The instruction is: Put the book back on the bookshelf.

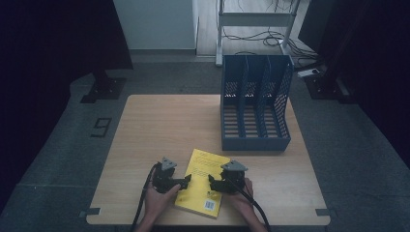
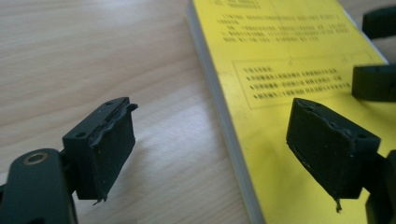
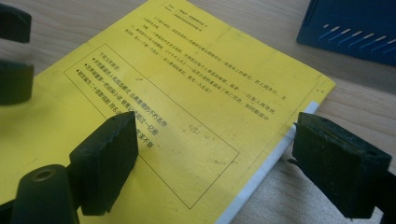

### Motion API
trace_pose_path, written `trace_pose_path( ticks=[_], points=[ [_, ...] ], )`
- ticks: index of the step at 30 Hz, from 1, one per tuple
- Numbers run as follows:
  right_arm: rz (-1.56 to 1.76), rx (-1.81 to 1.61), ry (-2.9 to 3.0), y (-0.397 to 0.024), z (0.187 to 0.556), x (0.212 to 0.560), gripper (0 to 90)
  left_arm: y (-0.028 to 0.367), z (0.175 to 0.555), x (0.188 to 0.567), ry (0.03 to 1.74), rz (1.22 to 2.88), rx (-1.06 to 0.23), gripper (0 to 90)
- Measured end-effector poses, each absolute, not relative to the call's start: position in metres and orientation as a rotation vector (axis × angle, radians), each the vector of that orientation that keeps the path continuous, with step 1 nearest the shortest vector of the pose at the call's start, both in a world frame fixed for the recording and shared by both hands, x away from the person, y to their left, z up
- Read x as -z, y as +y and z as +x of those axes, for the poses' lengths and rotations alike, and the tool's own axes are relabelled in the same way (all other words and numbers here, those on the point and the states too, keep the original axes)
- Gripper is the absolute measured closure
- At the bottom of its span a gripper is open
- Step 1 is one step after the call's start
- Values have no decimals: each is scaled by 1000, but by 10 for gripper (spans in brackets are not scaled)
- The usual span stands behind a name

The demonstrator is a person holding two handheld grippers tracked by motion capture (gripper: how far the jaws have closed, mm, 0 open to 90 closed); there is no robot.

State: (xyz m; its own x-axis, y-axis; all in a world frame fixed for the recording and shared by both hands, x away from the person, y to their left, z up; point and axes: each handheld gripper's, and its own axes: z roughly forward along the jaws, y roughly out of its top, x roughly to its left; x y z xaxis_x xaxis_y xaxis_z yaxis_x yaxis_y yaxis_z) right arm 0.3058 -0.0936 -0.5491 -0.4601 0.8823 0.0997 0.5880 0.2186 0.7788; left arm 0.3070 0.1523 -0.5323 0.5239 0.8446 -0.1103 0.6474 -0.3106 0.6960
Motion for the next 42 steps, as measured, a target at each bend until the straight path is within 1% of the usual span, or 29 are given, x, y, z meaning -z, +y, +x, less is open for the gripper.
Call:
trace_pose_path(
  ticks=[9, 22, 29, 42],
  points=[
    [1370, -1111, 2126, -93, 305, 550, 138, 149, 306, 534, 1182, 2058, -324, 154],
    [1367, -1130, 2118, -95, 306, 552, 130, 135, 305, 541, 1144, 2071, -276, 161],
    [1371, -1137, 2114, -95, 306, 552, 128, 127, 303, 542, 1120, 2074, -221, 166],
    [1372, -1138, 2112, -95, 305, 552, 128, 124, 302, 542, 1119, 2078, -225, 165]
  ],
)
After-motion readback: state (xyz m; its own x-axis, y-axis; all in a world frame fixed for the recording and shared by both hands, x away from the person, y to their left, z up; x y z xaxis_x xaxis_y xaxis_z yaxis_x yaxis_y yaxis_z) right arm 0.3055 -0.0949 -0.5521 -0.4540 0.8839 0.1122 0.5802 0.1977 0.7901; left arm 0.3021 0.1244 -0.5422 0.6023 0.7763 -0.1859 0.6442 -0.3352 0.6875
